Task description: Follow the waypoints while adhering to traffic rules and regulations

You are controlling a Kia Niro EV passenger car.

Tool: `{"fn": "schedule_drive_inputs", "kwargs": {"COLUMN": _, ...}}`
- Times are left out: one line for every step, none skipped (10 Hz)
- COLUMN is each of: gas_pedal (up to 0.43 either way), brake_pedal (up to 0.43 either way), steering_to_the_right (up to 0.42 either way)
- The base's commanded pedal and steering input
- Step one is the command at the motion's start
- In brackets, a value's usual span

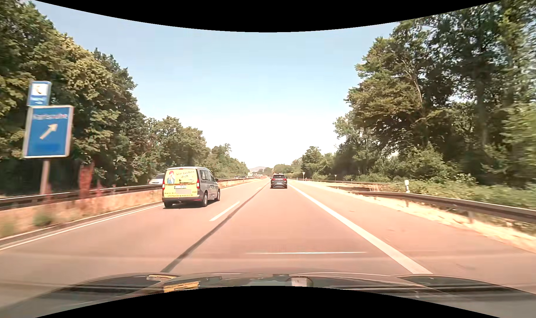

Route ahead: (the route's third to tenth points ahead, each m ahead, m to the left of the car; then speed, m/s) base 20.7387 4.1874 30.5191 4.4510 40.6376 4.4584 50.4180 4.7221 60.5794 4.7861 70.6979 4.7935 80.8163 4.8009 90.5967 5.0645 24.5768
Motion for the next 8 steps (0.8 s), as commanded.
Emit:
{"fn": "schedule_drive_inputs", "kwargs": {"gas_pedal": 0.008, "brake_pedal": 0.0, "steering_to_the_right": 0.001}}
{"fn": "schedule_drive_inputs", "kwargs": {"gas_pedal": 0.028, "brake_pedal": 0.0, "steering_to_the_right": 0.001}}
{"fn": "schedule_drive_inputs", "kwargs": {"gas_pedal": 0.028, "brake_pedal": 0.0, "steering_to_the_right": 0.001}}
{"fn": "schedule_drive_inputs", "kwargs": {"gas_pedal": 0.039, "brake_pedal": 0.0, "steering_to_the_right": 0.001}}
{"fn": "schedule_drive_inputs", "kwargs": {"gas_pedal": 0.059, "brake_pedal": 0.0, "steering_to_the_right": 0.001}}
{"fn": "schedule_drive_inputs", "kwargs": {"gas_pedal": 0.067, "brake_pedal": 0.0, "steering_to_the_right": 0.001}}
{"fn": "schedule_drive_inputs", "kwargs": {"gas_pedal": 0.079, "brake_pedal": 0.0, "steering_to_the_right": 0.001}}
{"fn": "schedule_drive_inputs", "kwargs": {"gas_pedal": 0.079, "brake_pedal": 0.0, "steering_to_the_right": 0.001}}
